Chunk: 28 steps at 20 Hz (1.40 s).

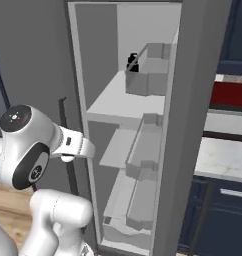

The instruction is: Pick the egg and butter from the fridge and place them by the bowl for mixing.

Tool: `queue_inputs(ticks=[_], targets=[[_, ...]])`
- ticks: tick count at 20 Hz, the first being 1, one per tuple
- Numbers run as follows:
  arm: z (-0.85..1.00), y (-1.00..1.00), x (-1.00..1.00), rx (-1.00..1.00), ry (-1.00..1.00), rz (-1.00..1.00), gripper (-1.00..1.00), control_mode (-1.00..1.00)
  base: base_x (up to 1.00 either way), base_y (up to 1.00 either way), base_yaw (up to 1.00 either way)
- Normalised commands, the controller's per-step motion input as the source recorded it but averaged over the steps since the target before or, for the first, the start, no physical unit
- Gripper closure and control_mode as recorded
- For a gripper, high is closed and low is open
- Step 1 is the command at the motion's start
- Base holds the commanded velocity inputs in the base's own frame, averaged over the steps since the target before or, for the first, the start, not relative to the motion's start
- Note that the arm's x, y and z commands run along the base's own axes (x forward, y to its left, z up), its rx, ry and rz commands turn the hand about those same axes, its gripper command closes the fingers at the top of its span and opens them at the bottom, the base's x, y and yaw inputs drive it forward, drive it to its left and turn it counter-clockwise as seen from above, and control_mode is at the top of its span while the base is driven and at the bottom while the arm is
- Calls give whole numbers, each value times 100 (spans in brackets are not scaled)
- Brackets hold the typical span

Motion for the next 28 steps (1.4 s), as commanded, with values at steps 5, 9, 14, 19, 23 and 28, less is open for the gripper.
queue_inputs(ticks=[5,9,14,19,23,28], targets=[[0,0,0,0,0,0,100,100,-93,0,-1],[0,0,0,0,0,0,100,100,-94,0,-3],[0,0,0,0,0,0,100,100,-87,0,-6],[0,0,0,0,0,0,100,100,-26,11,-78],[0,0,0,0,0,0,100,100,-1,10,-96],[0,0,0,0,0,0,100,100,0,10,-97]])
